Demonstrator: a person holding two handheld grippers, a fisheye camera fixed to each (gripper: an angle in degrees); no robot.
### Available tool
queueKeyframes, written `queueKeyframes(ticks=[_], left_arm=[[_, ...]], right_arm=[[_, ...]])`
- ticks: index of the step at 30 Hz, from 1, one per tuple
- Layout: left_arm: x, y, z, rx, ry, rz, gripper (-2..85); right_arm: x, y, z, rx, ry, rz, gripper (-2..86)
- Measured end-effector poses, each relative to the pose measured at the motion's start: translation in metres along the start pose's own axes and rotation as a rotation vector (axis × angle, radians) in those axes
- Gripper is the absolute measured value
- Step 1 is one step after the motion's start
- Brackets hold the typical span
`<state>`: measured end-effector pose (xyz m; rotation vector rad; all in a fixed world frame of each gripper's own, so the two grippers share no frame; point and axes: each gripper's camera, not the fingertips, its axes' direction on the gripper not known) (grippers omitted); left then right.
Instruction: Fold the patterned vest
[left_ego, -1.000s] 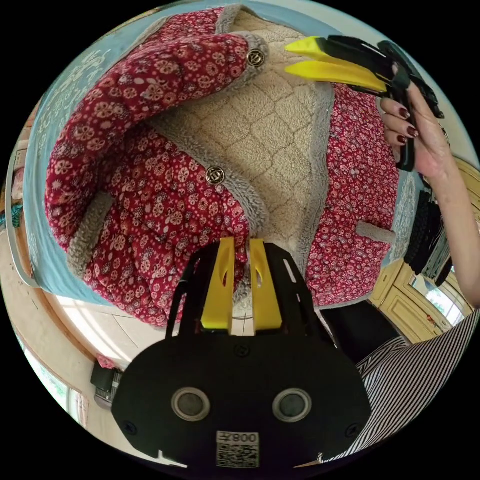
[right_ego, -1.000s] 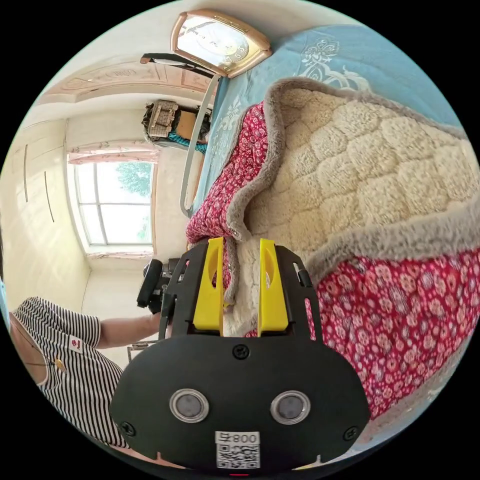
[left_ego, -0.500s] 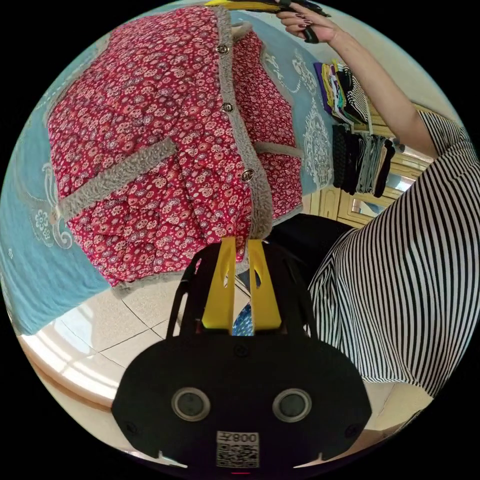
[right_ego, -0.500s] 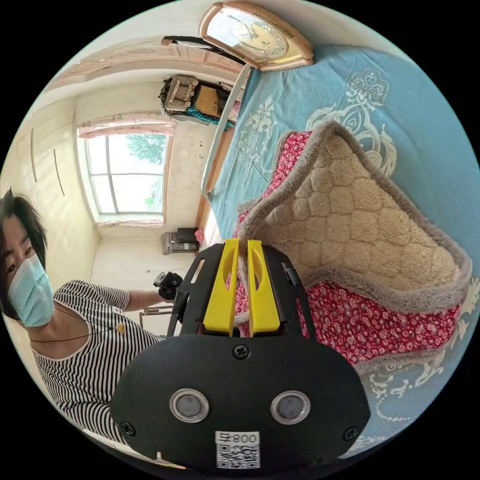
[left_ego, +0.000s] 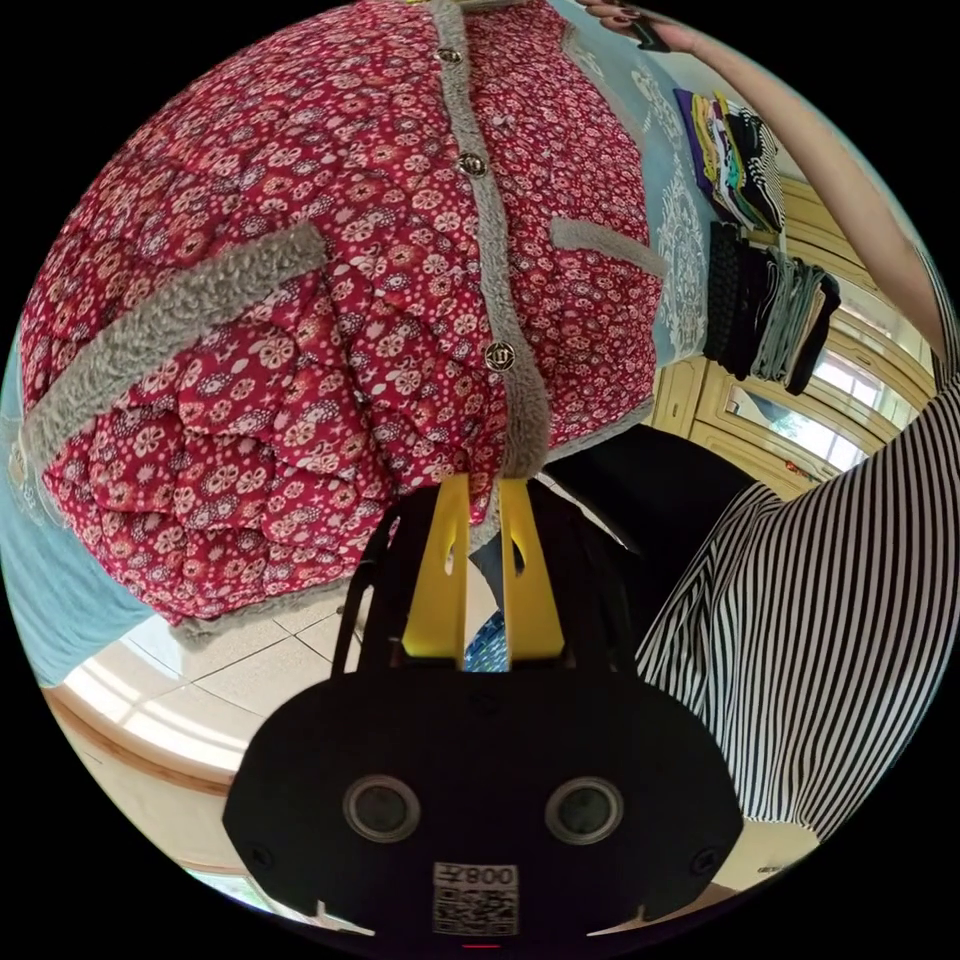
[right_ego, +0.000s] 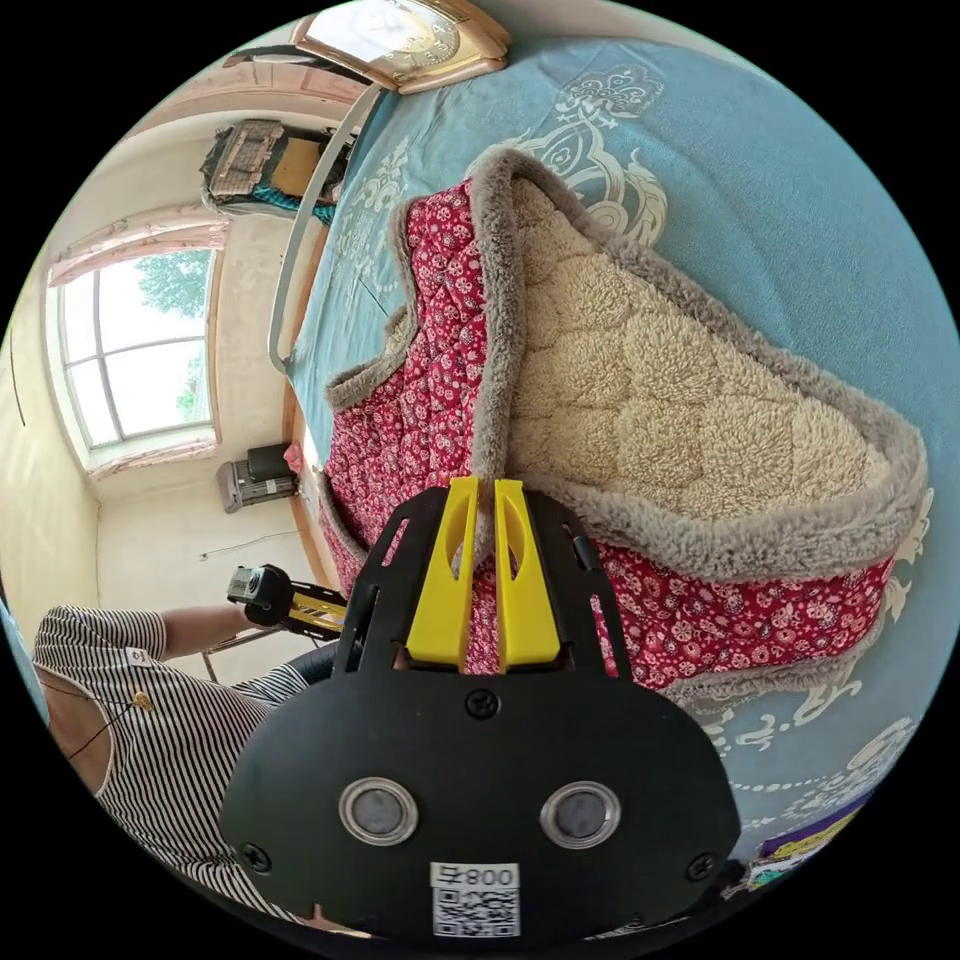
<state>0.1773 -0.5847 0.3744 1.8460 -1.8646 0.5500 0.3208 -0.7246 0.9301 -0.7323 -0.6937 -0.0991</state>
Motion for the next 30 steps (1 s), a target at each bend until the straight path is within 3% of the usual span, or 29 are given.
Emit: queueKeyframes(ticks=[8,17,23,28,30], left_arm=[[0.004,0.035,-0.022,0.088,0.088,-0.090,6.5],[0.047,0.080,-0.077,0.255,0.033,-0.104,3.7],[0.049,0.055,-0.052,0.095,-0.073,-0.133,0.7],[0.061,0.070,-0.079,0.148,-0.012,-0.167,0.2],[0.072,0.083,-0.113,0.266,-0.053,-0.153,0.1]], right_arm=[[-0.026,-0.021,0.025,-0.021,0.124,-0.027,2.3],[-0.069,0.041,-0.011,0.293,0.210,-0.021,0.6],[-0.112,0.029,0.071,0.068,0.394,-0.144,-0.2],[-0.114,0.031,0.088,0.096,0.390,-0.128,-0.4],[-0.111,0.035,0.086,0.108,0.348,-0.125,-0.3]])
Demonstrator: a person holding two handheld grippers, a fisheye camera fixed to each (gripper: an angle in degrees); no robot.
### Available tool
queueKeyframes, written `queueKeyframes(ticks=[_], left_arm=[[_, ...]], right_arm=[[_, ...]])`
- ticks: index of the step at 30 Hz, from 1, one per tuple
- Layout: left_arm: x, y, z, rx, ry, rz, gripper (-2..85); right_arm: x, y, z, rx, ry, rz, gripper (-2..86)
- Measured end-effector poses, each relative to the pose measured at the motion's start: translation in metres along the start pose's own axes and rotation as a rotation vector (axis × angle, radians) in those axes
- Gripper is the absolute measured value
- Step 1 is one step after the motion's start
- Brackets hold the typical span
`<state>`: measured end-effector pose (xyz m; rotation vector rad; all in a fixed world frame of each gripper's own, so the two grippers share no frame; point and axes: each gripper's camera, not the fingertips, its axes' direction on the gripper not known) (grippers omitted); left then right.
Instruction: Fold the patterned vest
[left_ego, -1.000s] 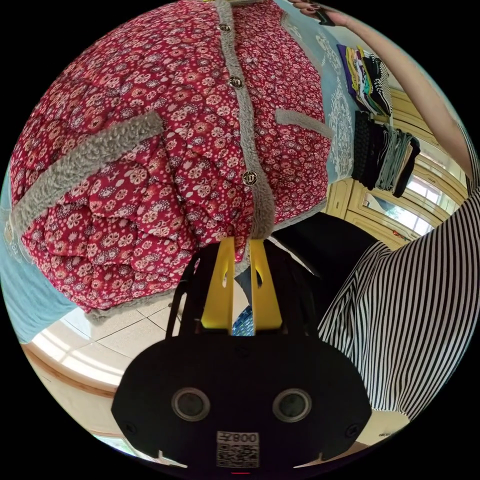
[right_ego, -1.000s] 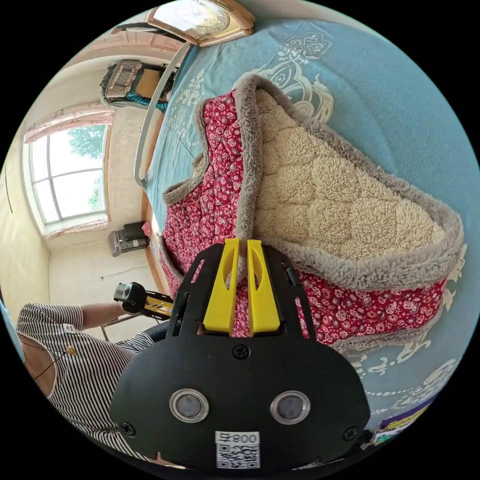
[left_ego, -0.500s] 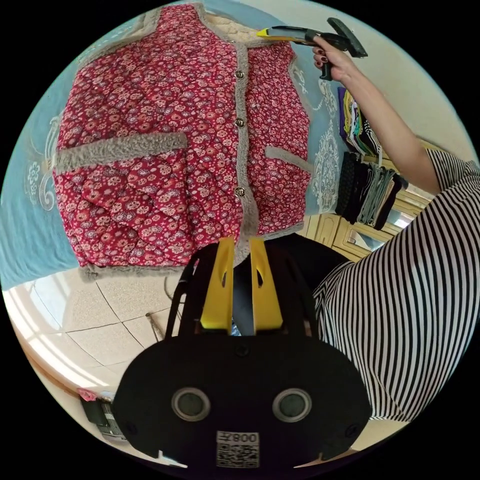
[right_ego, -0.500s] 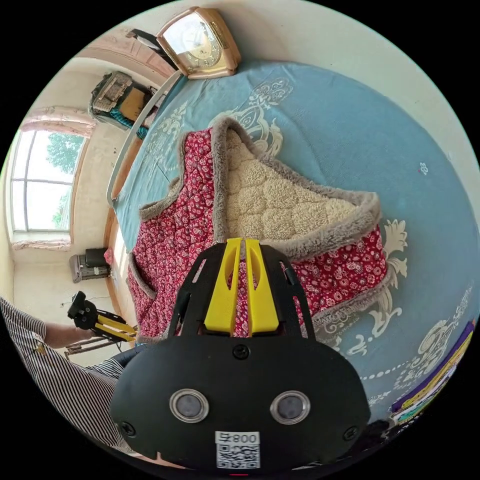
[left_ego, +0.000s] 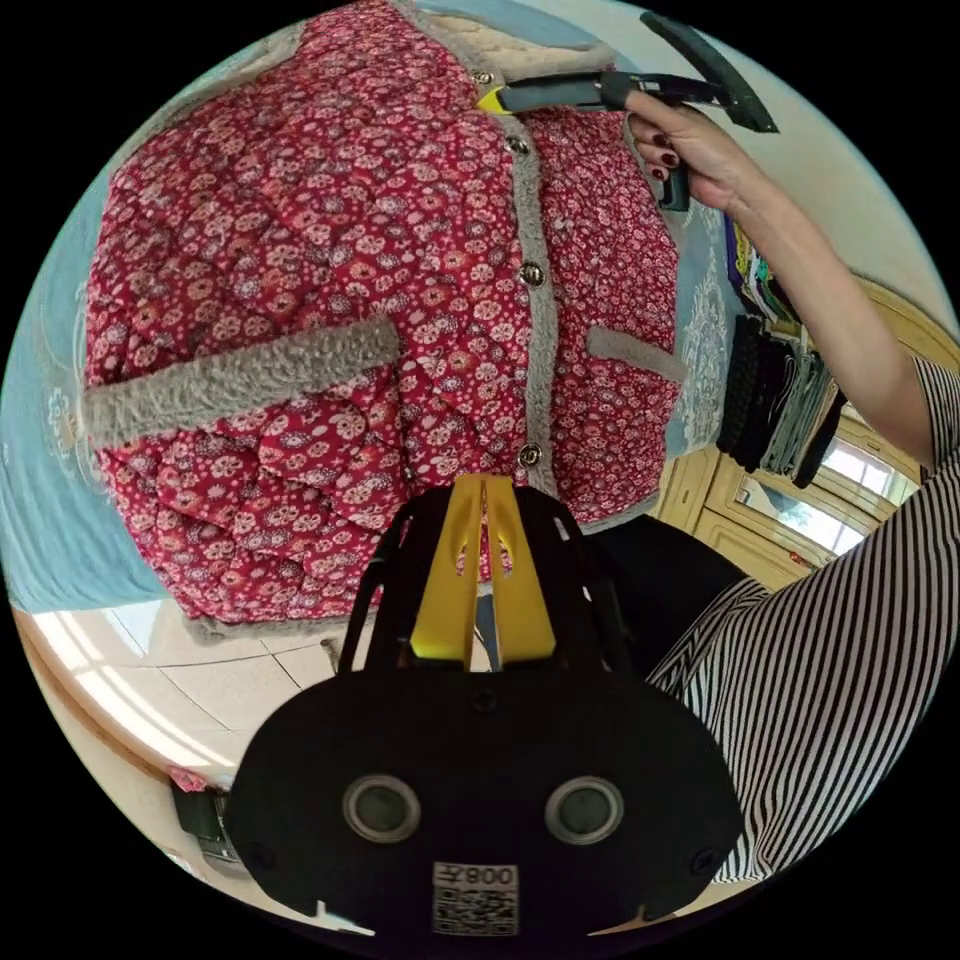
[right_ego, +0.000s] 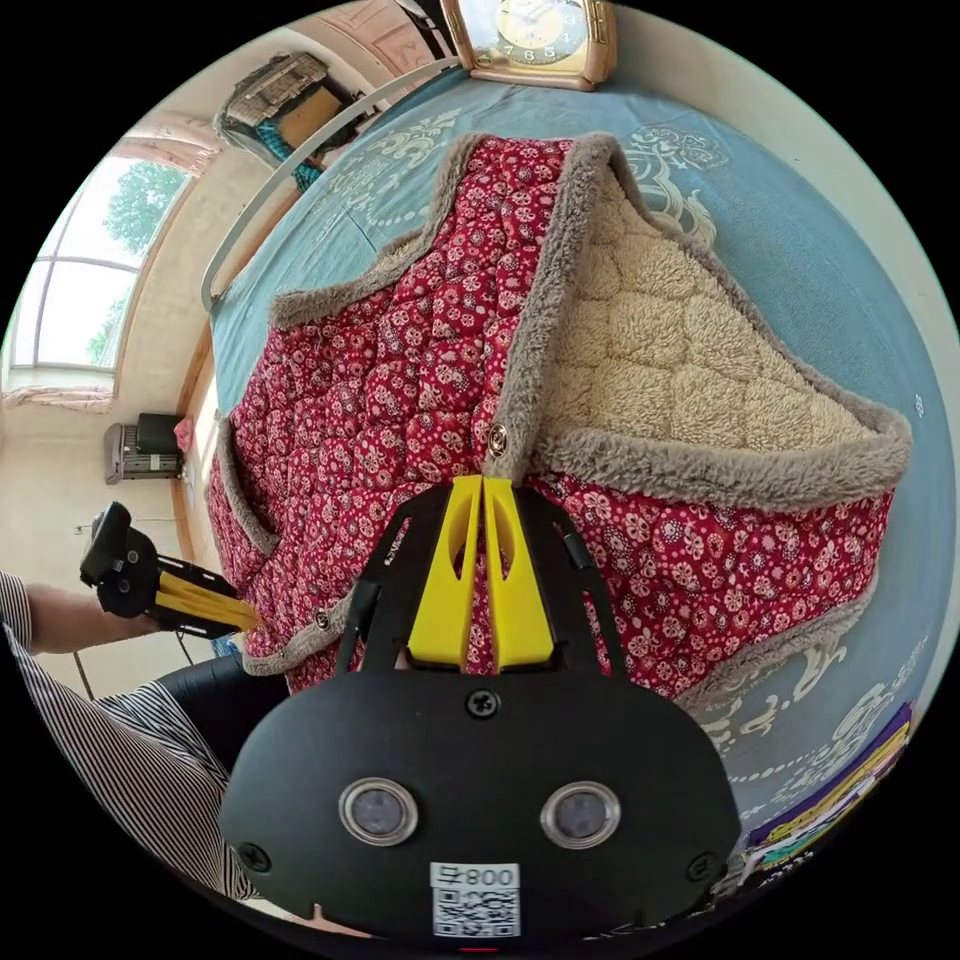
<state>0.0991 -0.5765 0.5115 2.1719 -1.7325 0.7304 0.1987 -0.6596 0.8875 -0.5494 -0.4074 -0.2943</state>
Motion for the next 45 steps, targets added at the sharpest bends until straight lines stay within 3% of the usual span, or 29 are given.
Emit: queueKeyframes(ticks=[5,9,12,17,20,25,29,33,36,40,45], left_arm=[[-0.014,-0.028,-0.081,0.298,-0.127,-0.040,0.1],[-0.050,-0.069,-0.108,0.279,-0.272,-0.182,0.1],[-0.062,-0.060,-0.121,0.338,-0.117,-0.268,0.1],[-0.021,-0.034,-0.157,0.468,-0.172,-0.216,0.1],[0.007,-0.046,-0.184,0.547,-0.128,-0.093,0.1],[0.028,-0.112,-0.212,0.538,-0.210,0.014,0.1],[0.020,-0.168,-0.222,0.434,-0.271,-0.051,0.1],[0.017,-0.163,-0.236,0.482,-0.136,-0.106,0.1],[0.038,-0.145,-0.254,0.568,-0.127,-0.023,0.1],[0.050,-0.161,-0.264,0.565,-0.166,-0.001,0.1],[0.052,-0.198,-0.263,0.467,-0.183,-0.013,0.1]], right_arm=[[0.003,0.000,-0.011,0.001,-0.066,0.043,-0.1],[-0.003,0.001,-0.010,0.006,-0.037,0.069,-0.1],[0.000,0.004,-0.011,0.042,-0.074,0.112,-0.1],[0.001,0.016,-0.018,0.077,-0.125,0.137,0.0],[0.008,0.038,-0.042,0.218,-0.198,0.213,0.0],[0.035,0.089,-0.082,0.397,-0.075,0.404,0.0],[0.070,0.096,-0.060,0.309,-0.022,0.525,0.0],[0.074,0.095,-0.060,0.284,-0.045,0.507,0.0],[0.069,0.116,-0.090,0.396,-0.038,0.486,0.0],[0.106,0.139,-0.114,0.576,-0.043,0.617,0.0],[0.150,0.095,-0.081,0.405,-0.011,0.626,-0.1]])
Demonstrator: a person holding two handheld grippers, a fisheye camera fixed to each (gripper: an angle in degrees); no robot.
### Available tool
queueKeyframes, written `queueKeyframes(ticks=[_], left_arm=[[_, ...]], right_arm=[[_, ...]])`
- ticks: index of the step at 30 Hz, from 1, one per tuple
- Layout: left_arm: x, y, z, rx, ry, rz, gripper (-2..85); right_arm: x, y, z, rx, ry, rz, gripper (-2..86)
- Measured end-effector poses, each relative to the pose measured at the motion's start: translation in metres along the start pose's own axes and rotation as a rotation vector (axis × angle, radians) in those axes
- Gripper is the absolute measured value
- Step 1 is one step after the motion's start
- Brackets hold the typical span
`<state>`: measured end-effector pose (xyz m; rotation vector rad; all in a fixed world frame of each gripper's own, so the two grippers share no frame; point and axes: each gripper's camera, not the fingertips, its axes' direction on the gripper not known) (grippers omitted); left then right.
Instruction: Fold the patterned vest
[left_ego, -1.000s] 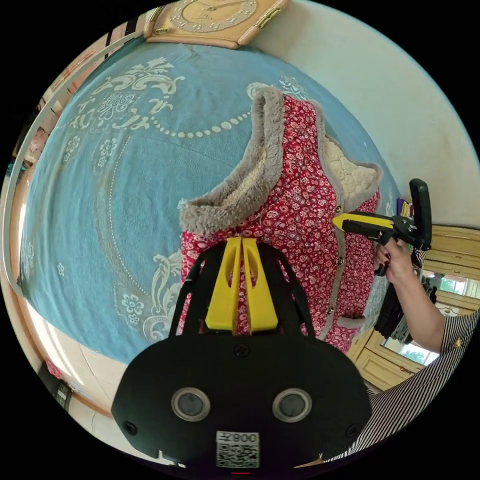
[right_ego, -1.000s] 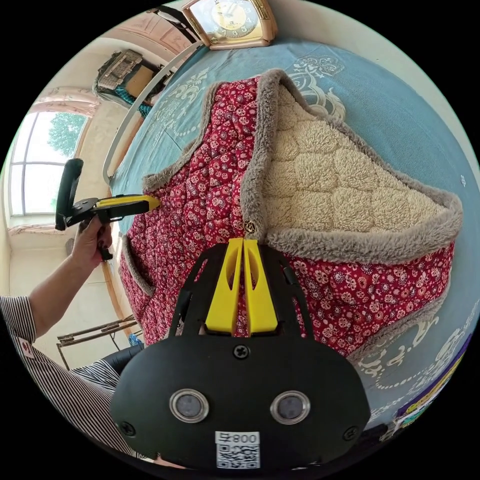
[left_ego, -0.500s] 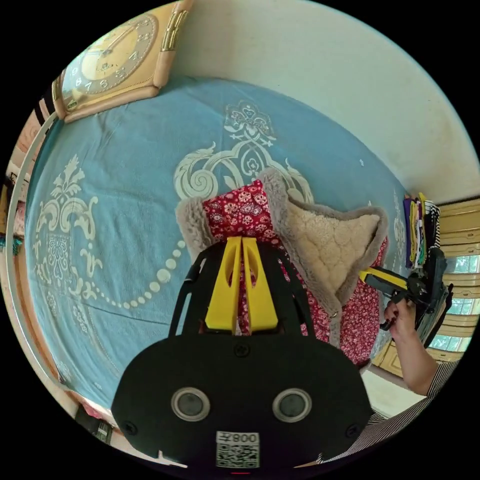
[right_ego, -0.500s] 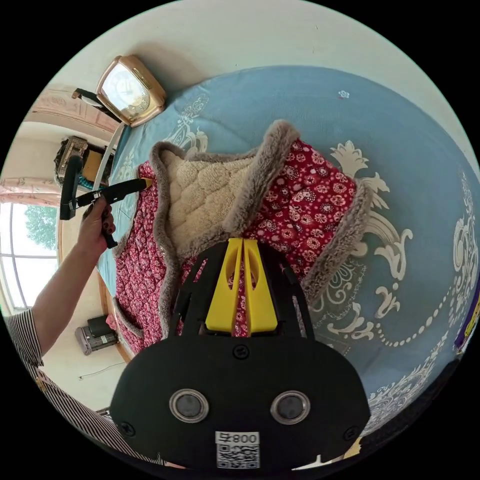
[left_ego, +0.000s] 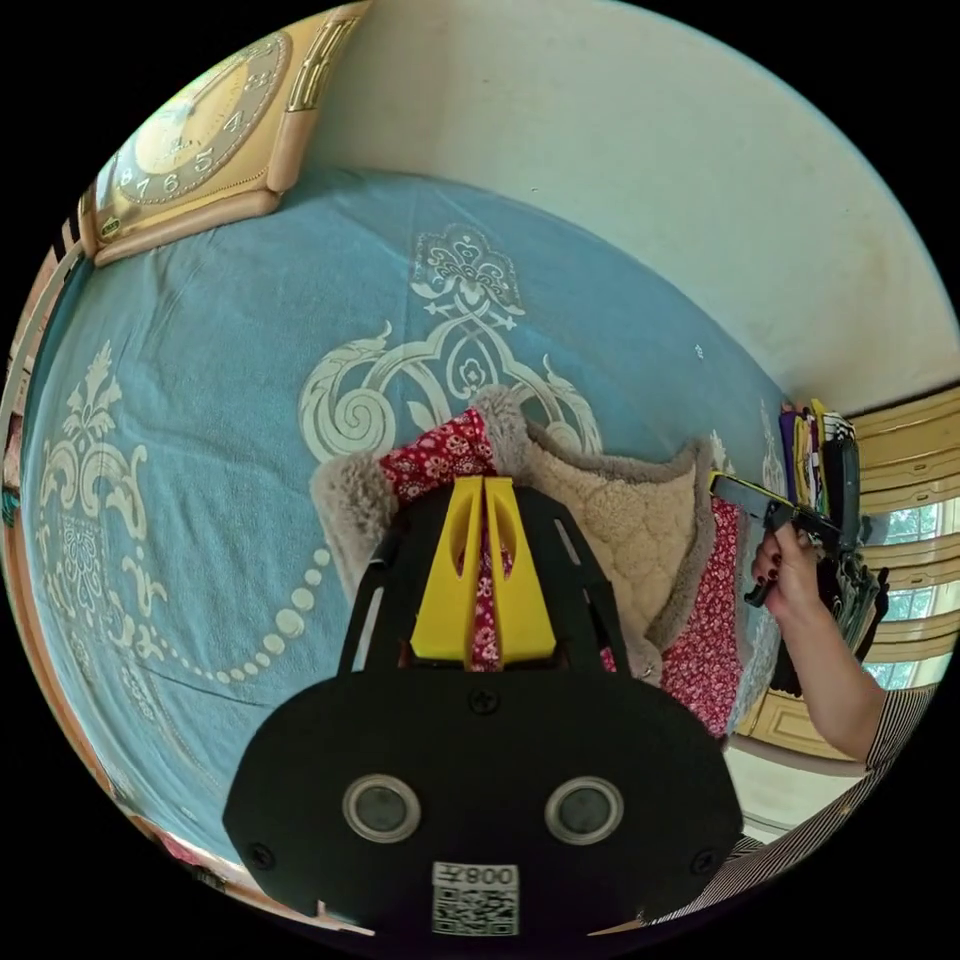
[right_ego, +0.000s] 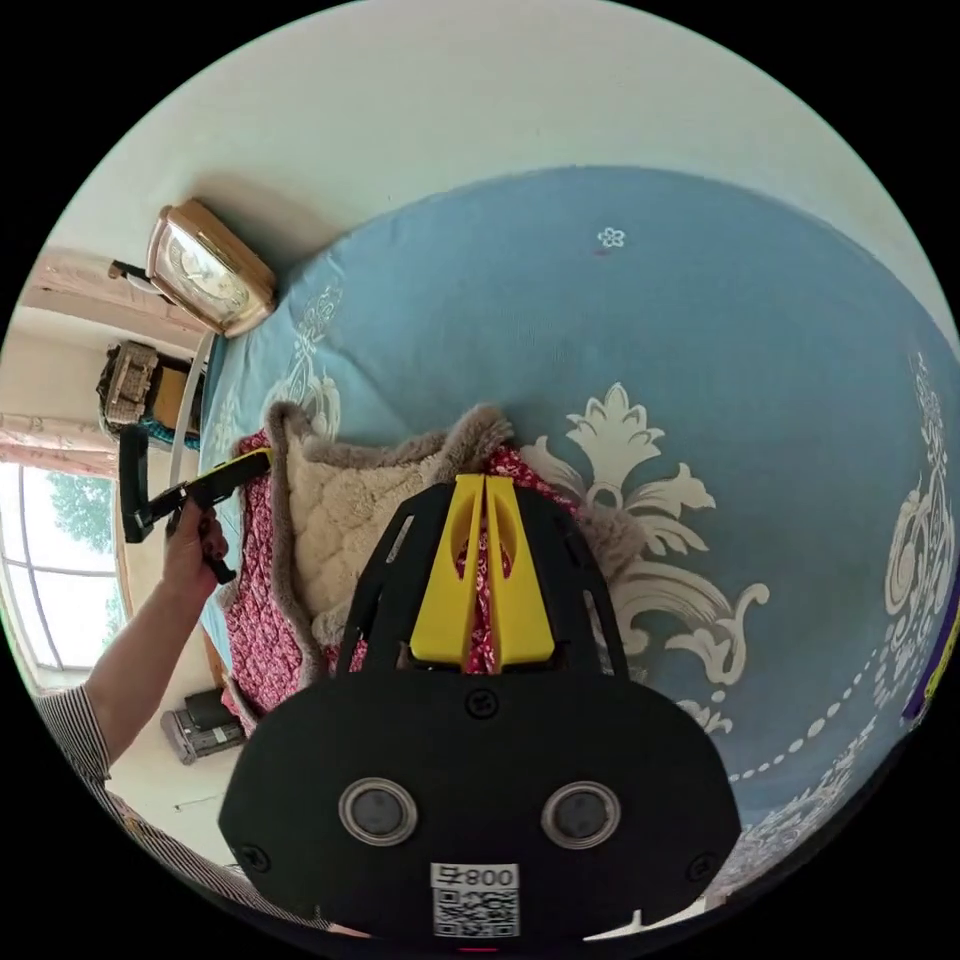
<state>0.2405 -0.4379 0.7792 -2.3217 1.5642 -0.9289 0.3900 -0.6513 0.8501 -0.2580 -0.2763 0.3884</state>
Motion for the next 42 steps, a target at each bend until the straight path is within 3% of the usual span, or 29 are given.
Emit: queueKeyframes(ticks=[5,8,11,15,16,18,25,29,30,33,38,42], left_arm=[[0.008,0.006,-0.023,0.044,0.009,0.007,0.1],[0.015,0.029,-0.052,0.120,0.101,0.000,0.1],[0.027,0.060,-0.057,0.075,0.111,0.003,0.2],[0.027,0.073,-0.016,-0.124,-0.016,0.018,0.2],[0.026,0.072,-0.014,-0.101,0.003,0.032,0.2],[0.018,0.065,-0.015,-0.121,0.093,-0.035,0.1],[0.031,0.115,-0.064,-0.026,0.005,-0.013,0.1],[0.025,0.134,-0.033,-0.227,-0.243,-0.054,0.0],[0.015,0.131,-0.025,-0.236,-0.197,-0.104,0.0],[-0.002,0.121,-0.022,-0.209,-0.097,-0.200,0.0],[0.014,0.132,-0.023,-0.146,-0.176,-0.189,0.0],[0.050,0.137,-0.024,-0.068,-0.078,-0.080,0.1]], right_arm=[[-0.004,-0.001,-0.013,-0.032,0.066,-0.060,-0.1],[0.004,0.023,-0.049,0.081,-0.015,-0.042,0.0],[0.004,0.066,-0.076,0.138,-0.103,-0.050,0.0],[0.003,0.108,-0.029,-0.119,-0.089,-0.058,0.0],[0.006,0.112,-0.008,-0.198,-0.057,-0.059,0.0],[0.012,0.108,-0.010,-0.163,-0.095,-0.042,0.0],[0.016,0.136,-0.059,-0.100,-0.135,-0.129,0.0],[0.025,0.155,-0.024,-0.237,-0.116,-0.089,0.1],[0.030,0.153,-0.008,-0.272,-0.118,-0.067,0.0],[0.032,0.137,-0.003,-0.268,-0.145,-0.047,0.0],[0.033,0.139,-0.004,-0.260,-0.112,-0.110,0.0],[0.051,0.149,-0.024,-0.184,-0.156,-0.070,0.0]])
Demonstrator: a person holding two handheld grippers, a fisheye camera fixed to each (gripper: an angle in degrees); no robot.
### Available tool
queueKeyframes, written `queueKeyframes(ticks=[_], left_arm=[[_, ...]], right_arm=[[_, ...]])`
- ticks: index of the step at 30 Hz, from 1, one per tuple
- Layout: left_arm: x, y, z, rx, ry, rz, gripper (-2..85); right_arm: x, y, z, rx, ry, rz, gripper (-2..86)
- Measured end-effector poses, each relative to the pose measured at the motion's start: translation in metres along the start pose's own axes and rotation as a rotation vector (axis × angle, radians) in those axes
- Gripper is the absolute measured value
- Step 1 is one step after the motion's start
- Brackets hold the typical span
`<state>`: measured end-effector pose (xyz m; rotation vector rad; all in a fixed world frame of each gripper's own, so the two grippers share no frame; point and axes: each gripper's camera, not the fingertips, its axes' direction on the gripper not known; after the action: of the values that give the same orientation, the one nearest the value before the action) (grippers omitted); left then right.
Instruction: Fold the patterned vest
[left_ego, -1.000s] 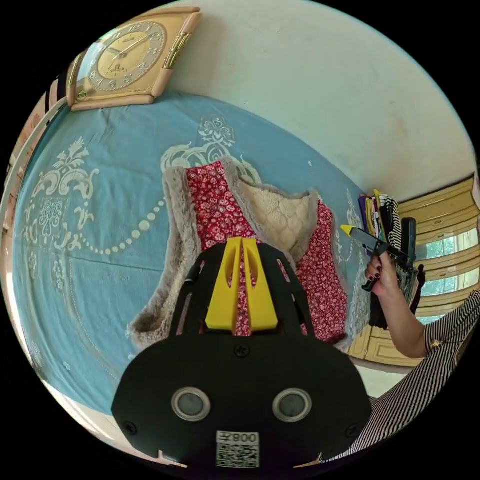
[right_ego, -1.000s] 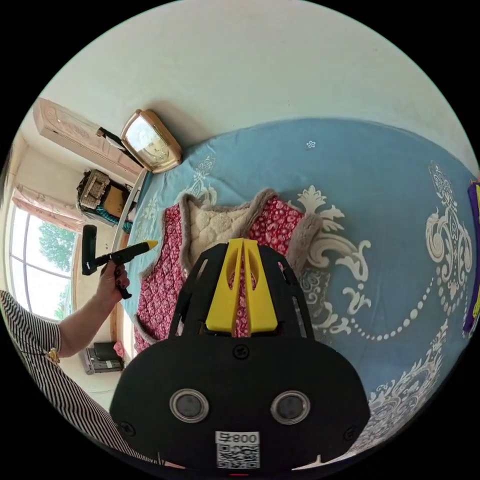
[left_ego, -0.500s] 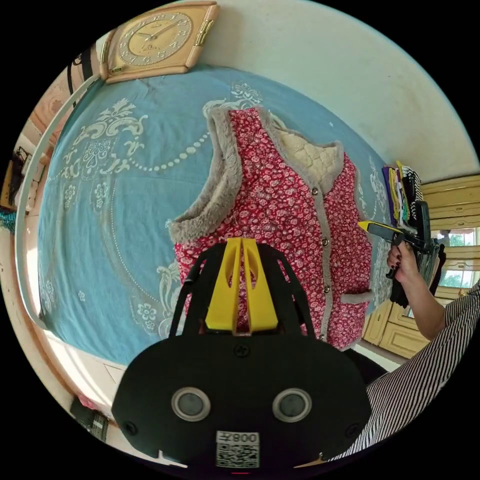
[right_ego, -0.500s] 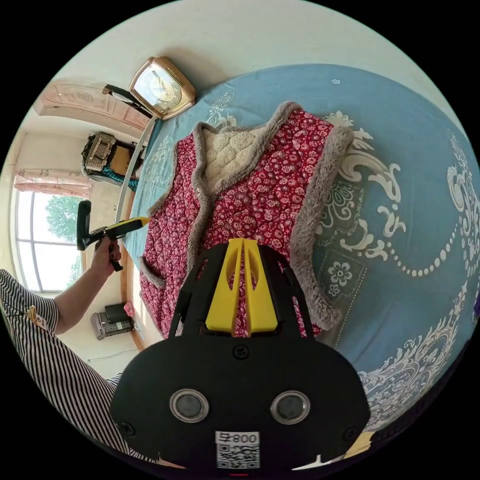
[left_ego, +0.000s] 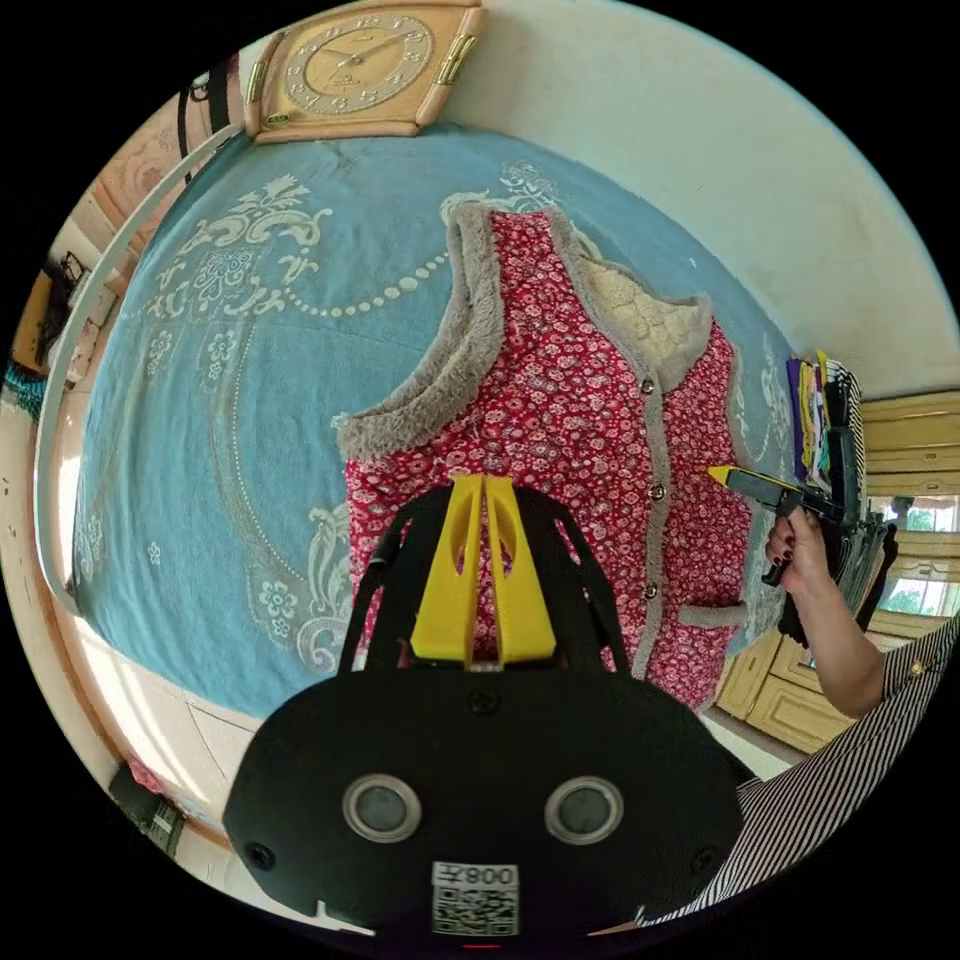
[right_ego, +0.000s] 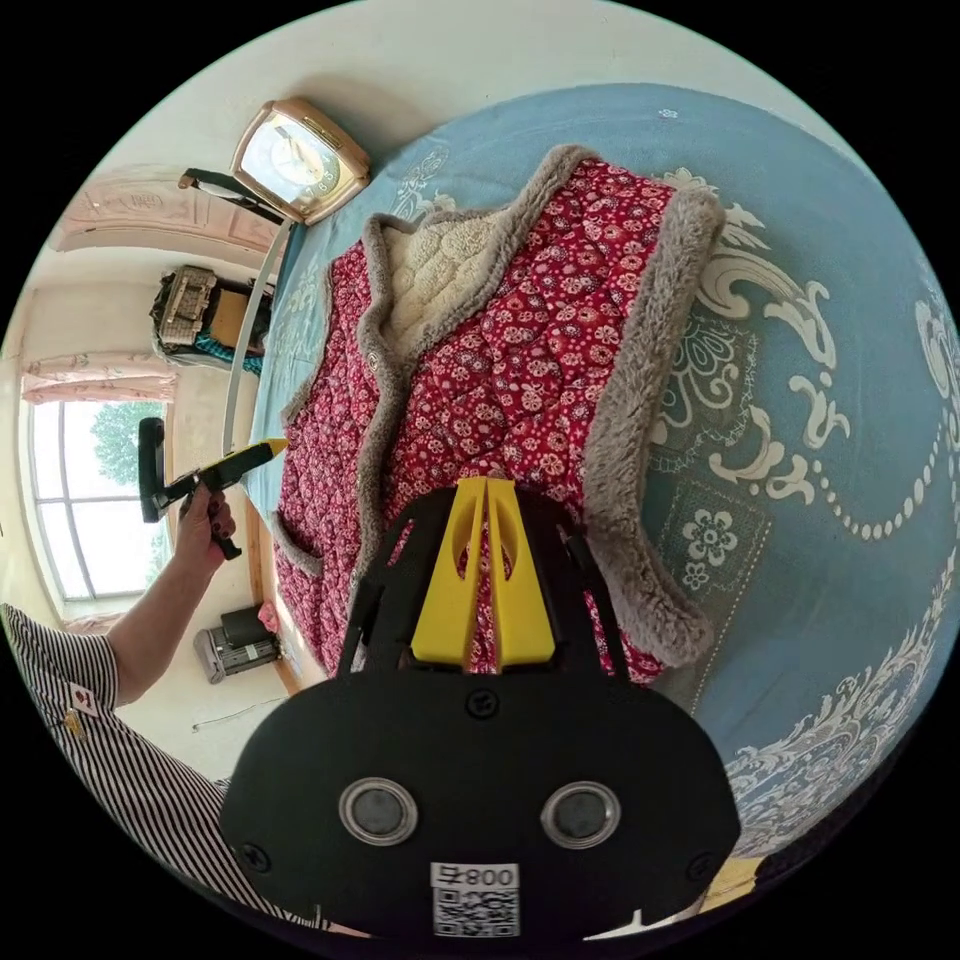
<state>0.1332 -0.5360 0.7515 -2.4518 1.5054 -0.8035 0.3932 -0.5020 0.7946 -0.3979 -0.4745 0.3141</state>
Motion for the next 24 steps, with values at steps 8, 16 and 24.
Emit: queueKeyframes(ticks=[8,16,24], left_arm=[[0.016,-0.024,0.064,-0.142,-0.009,0.100,0.1],[-0.002,-0.022,0.071,-0.119,-0.035,0.073,-0.1],[0.017,0.012,0.107,-0.221,0.002,0.184,0.0]], right_arm=[[-0.012,-0.005,0.016,0.002,-0.040,-0.076,0.0],[-0.008,-0.040,0.056,-0.102,-0.051,-0.101,0.0],[0.031,-0.013,0.032,-0.056,-0.090,-0.038,0.0]])
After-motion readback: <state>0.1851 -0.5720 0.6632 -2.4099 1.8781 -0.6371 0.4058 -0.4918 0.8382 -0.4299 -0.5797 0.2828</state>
